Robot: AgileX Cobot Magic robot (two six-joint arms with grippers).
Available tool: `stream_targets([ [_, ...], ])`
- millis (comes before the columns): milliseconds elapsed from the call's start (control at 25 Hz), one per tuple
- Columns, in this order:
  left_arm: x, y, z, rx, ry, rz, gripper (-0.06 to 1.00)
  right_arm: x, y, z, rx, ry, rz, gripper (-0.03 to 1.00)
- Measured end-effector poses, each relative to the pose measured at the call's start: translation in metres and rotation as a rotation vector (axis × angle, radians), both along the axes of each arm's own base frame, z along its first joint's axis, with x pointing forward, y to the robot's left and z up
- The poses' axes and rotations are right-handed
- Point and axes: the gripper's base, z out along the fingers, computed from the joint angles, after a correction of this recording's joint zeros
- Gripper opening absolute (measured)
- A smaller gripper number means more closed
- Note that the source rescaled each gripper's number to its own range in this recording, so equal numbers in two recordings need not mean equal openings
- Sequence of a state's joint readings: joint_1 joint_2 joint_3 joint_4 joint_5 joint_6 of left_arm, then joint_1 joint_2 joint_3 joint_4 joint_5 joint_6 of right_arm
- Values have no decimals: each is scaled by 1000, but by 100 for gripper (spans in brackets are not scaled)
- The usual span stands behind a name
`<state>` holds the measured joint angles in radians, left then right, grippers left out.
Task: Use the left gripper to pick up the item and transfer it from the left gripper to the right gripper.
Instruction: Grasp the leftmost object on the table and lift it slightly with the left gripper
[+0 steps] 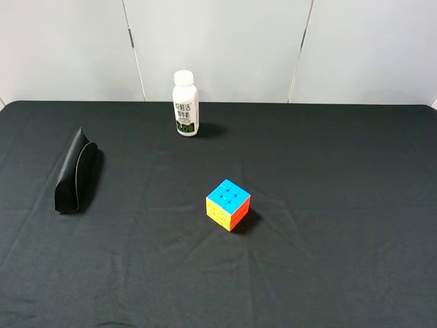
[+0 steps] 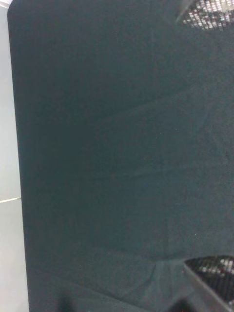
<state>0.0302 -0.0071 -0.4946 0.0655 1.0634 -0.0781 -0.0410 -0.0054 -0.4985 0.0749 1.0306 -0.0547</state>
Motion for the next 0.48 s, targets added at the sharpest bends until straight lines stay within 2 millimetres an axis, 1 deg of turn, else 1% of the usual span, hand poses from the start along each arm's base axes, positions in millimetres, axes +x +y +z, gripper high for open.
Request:
stream_targets([
  [480,0,0,0,0,0,0,98,0,0,0,0,0,0,100],
])
